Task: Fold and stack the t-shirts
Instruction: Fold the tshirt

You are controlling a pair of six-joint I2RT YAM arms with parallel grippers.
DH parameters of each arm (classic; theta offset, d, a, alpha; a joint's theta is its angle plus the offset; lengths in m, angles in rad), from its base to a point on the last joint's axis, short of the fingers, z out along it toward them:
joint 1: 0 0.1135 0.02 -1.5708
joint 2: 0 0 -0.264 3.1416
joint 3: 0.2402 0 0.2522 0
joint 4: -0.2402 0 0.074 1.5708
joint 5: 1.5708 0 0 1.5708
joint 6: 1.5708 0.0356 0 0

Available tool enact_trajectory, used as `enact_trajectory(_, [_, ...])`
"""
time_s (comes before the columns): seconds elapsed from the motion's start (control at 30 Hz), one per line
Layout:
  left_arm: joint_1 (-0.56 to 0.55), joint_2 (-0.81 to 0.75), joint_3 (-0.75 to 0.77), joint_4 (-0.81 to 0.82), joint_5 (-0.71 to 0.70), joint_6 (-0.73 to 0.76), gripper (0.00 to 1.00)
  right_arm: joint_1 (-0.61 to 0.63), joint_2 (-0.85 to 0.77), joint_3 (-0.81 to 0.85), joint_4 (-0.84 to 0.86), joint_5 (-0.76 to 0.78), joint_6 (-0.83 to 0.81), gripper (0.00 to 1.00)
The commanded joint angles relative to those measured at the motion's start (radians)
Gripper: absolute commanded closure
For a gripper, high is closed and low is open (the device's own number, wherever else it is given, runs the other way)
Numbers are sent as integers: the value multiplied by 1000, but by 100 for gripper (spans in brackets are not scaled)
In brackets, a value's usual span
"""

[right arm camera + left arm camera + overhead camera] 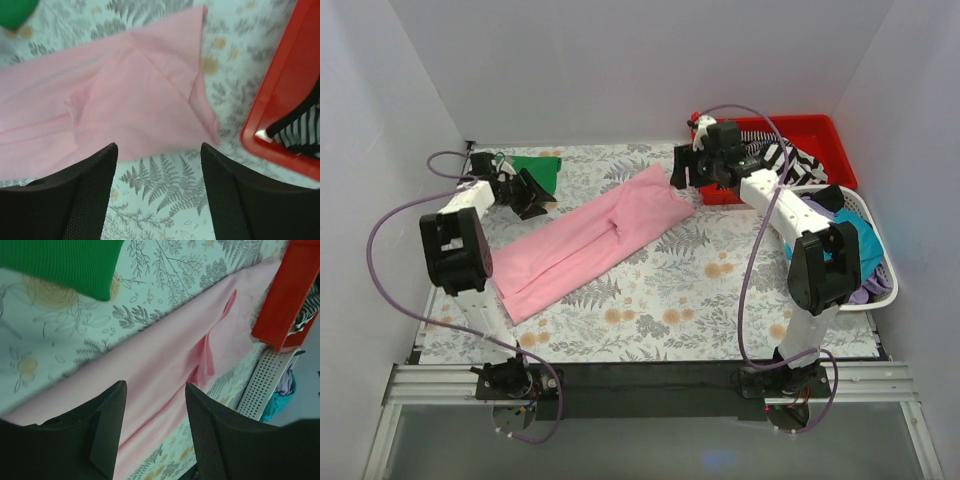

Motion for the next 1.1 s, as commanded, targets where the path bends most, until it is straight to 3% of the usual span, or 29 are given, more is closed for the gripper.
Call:
enact_trajectory(0.0, [-53,106,93,33,152,68,50,2,-28,-262,67,-30,58,28])
enact_trajectory(0.2, [-157,224,240,62,136,91,48,2,-123,-479,177,-52,109,29])
enact_trajectory(0.37, [-181,297,339,36,141,100,47,2,-114,-542,196,-69,159,28])
enact_trajectory(0.67, [-265,428,537,-128,-89,287,45,2,-10,-553,251,-144,208,28])
enact_trajectory(0.77, [-297,468,574,-174,-190,329,37,2,25,-547,269,-158,222,28])
enact_trajectory(0.8, [-309,471,568,-175,-219,352,14,2,34,-545,271,-162,222,28])
enact_trajectory(1.07, [-358,465,518,-171,-273,387,14,2,116,-508,279,-156,247,30])
